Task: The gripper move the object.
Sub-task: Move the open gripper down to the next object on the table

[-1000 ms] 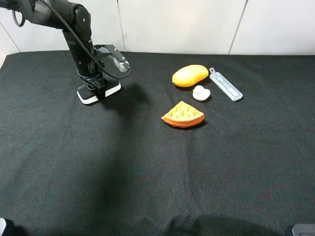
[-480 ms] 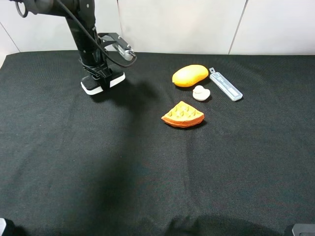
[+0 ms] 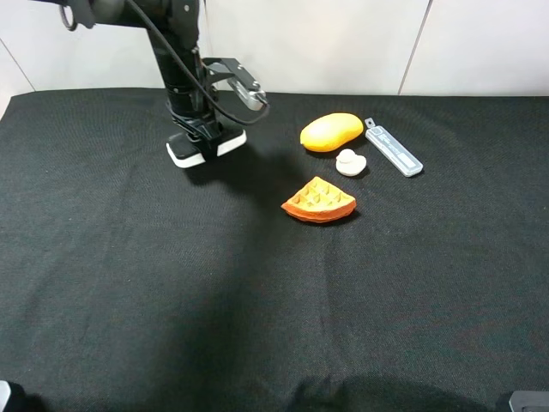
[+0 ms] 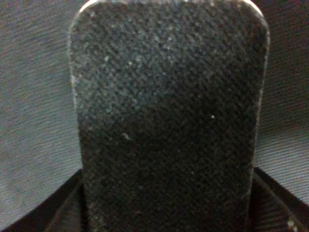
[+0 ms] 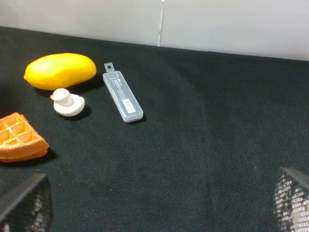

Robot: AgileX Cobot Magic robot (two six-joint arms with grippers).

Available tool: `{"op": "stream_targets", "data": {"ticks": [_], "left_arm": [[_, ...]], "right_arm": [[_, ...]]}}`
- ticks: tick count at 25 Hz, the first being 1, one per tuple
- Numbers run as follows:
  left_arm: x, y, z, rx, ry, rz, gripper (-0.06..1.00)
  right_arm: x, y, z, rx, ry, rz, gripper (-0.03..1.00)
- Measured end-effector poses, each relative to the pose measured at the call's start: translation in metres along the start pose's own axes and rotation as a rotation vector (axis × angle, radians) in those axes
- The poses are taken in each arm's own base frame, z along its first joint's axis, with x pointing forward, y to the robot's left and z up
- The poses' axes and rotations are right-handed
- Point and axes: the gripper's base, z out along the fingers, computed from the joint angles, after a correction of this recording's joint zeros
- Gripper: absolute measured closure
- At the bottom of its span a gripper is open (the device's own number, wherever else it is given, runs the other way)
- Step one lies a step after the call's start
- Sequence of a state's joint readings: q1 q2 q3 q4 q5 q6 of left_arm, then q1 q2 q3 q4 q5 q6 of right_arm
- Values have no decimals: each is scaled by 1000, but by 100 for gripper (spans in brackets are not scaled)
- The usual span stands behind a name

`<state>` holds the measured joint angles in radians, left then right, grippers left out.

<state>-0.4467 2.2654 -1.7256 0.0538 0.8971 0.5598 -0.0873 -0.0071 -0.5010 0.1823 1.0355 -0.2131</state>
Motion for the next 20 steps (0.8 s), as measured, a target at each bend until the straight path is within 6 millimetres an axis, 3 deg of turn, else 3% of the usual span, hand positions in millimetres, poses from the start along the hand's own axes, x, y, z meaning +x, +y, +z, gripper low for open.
{"op": "stream_targets", "data": {"ticks": [8, 20], "left_arm": [[-24, -45, -3, 66, -9, 71, 29], [-51, -112, -23, 70, -33, 230, 29]], "right_arm": [[0, 0, 0, 0, 0, 0, 27], [0, 0, 0, 0, 0, 0, 27]]}}
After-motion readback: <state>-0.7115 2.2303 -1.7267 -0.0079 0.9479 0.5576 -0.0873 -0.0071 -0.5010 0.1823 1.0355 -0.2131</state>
